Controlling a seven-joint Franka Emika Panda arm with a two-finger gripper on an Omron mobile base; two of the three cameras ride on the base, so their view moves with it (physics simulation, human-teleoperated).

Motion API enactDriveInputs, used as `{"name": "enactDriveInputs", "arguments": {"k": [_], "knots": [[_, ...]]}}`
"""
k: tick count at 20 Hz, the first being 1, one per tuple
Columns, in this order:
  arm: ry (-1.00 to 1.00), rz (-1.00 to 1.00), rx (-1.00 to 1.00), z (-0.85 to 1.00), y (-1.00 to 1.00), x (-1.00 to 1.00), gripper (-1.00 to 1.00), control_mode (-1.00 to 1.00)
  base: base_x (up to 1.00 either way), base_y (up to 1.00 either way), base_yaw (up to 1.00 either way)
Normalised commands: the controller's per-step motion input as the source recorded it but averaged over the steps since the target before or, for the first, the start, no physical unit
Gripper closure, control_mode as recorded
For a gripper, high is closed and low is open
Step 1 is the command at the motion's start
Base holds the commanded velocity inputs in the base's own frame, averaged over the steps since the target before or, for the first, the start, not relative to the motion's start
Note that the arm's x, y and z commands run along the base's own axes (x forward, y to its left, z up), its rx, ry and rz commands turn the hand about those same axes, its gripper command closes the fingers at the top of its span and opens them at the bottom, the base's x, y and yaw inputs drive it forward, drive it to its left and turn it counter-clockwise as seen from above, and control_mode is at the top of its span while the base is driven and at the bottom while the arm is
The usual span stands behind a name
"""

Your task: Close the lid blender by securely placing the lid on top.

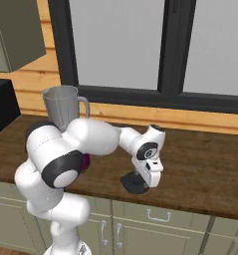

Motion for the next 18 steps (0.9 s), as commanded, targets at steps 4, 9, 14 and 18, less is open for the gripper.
{"name": "enactDriveInputs", "arguments": {"k": [4, 9, 14, 18], "knots": [[0.00, 0.00, 0.00, -0.09, 0.03, 0.06, -1.00, -1.00, 0.00, 0.00, 0.00], [0.00, 0.00, 0.00, -0.07, 0.11, 0.00, -1.00, -1.00, 0.00, 0.00, 0.00], [0.00, 0.00, 0.00, -0.02, 0.17, 0.00, -1.00, -1.00, 0.00, 0.00, 0.00], [0.00, 0.00, -0.01, 0.00, 0.13, 0.00, -1.00, -1.00, 0.00, 0.00, 0.00]]}}
